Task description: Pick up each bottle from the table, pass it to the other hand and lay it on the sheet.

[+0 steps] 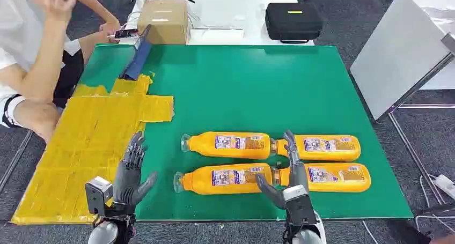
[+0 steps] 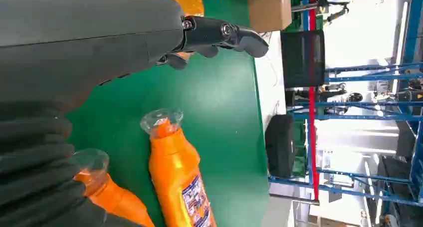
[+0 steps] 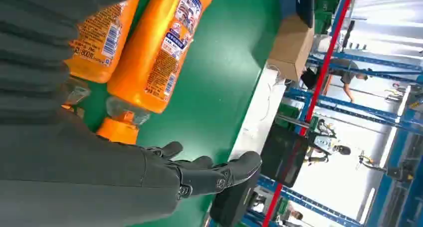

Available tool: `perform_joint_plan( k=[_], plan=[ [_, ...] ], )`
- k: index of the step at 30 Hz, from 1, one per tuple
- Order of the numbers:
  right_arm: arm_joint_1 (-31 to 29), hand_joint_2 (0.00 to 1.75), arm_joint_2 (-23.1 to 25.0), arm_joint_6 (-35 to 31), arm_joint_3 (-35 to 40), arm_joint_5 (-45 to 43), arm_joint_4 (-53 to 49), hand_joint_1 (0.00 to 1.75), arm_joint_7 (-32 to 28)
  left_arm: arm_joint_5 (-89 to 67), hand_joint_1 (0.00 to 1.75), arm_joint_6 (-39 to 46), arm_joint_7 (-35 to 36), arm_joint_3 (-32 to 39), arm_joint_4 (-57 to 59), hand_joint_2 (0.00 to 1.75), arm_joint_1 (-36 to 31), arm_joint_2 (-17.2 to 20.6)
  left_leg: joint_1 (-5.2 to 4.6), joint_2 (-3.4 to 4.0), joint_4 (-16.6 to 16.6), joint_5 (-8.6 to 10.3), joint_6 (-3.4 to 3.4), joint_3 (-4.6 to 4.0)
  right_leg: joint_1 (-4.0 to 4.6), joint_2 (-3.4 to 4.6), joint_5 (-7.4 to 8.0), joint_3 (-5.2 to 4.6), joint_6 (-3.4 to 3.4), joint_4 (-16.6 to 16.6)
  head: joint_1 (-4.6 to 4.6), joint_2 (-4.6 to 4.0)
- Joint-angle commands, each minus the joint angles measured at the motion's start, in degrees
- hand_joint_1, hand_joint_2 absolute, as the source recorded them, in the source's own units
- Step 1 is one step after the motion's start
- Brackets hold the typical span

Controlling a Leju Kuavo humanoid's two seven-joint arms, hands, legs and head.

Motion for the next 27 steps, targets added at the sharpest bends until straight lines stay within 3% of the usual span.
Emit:
perform_joint_plan(
  k=[1, 9, 10, 11, 12, 14, 27],
  plan=[
    [-2.6, 1.75, 0.1, 7.2, 3.0, -7.2, 3.7, 0.00, -5.6, -4.6, 0.00, 1.9, -6.2, -3.2, 0.2, 1.75, -1.8, 0.2, 0.08, -0.10, 0.0, -0.15, -0.16, 0.35, 0.04, 0.05, -0.12, 0.36, -0.10, 0.0, 0.00, 0.00],
    [-5.1, 1.75, 2.2, 7.9, 4.2, -5.4, 7.8, 0.00, -6.0, -6.1, 0.00, 3.7, -6.2, -4.9, 1.9, 1.75, -3.0, -2.2, 0.09, -0.08, 0.0, -0.12, -0.14, 0.27, 0.05, 0.05, -0.09, 0.29, -0.08, -0.1, 0.00, 0.00],
    [-5.1, 1.75, 2.2, 7.9, 4.2, -5.4, 7.8, 0.35, -6.0, -6.1, 0.00, 3.7, -6.2, -4.9, 1.9, 1.75, -3.0, -2.2, 0.13, -0.12, 0.0, -0.23, -0.21, 0.46, 0.07, 0.07, -0.18, 0.50, -0.12, 0.0, 0.00, 0.00],
    [-5.1, 1.75, 2.2, 7.9, 4.2, -5.4, 7.8, 1.38, -6.0, -6.1, 1.55, 3.7, -6.2, -4.9, 1.9, 1.75, -3.0, -2.2, 0.10, -0.11, 0.0, -0.18, -0.18, 0.37, 0.06, 0.06, -0.13, 0.40, -0.10, -0.1, 0.00, 0.00],
    [-5.1, 1.75, 2.2, 7.9, 4.2, -5.4, 7.8, 1.48, -6.0, -6.1, 1.75, 3.7, -6.2, -4.9, 1.9, 1.75, -3.0, -2.2, 0.06, -0.08, 0.0, -0.09, -0.12, 0.21, 0.03, 0.03, -0.06, 0.22, -0.07, -0.1, 0.00, 0.02],
    [-6.1, 1.75, 3.1, 6.3, 5.0, -4.0, 9.4, 1.57, -6.1, -6.7, 1.75, 4.4, -6.2, -5.8, 2.5, 1.75, -3.6, -2.9, 0.08, -0.08, 0.0, -0.12, -0.14, 0.27, 0.04, 0.05, -0.09, 0.29, -0.08, -0.1, 0.00, 0.02],
    [-8.0, 1.75, 4.2, 3.5, 6.2, -2.4, 12.5, 1.59, -6.5, -7.3, 1.75, 6.3, -5.8, -7.4, 3.3, 1.75, -4.6, -3.9, 0.08, -0.09, 0.0, -0.13, -0.15, 0.30, 0.04, 0.04, -0.10, 0.31, -0.09, -0.1, 0.00, 0.00]
  ],
)
